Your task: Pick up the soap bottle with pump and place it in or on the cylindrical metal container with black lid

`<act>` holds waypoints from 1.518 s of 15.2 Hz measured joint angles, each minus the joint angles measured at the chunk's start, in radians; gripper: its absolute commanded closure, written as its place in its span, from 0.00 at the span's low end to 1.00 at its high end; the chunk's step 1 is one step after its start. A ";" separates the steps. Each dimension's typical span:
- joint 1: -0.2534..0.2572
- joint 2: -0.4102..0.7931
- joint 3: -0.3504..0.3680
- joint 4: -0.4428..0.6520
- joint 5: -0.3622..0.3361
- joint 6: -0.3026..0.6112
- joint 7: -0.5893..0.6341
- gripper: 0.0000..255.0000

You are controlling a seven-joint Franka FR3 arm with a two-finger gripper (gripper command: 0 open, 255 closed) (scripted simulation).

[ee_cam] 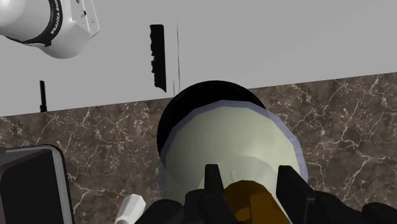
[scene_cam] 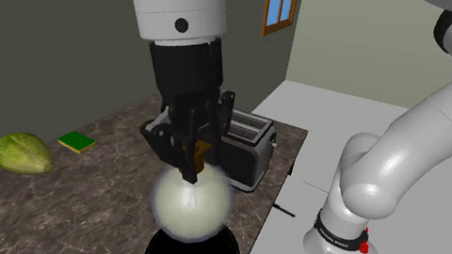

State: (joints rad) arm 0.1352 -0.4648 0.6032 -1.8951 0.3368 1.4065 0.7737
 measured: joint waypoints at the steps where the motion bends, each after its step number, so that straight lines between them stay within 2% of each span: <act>1: 0.002 -0.006 0.000 -0.017 0.003 0.011 -0.003 1.00; 18: 0.019 -0.042 0.037 -0.268 0.038 0.228 -0.041 1.00; 23: 0.022 -0.046 0.042 -0.292 0.043 0.250 -0.044 1.00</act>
State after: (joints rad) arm 0.1567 -0.5109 0.6456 -2.1874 0.3800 1.6561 0.7300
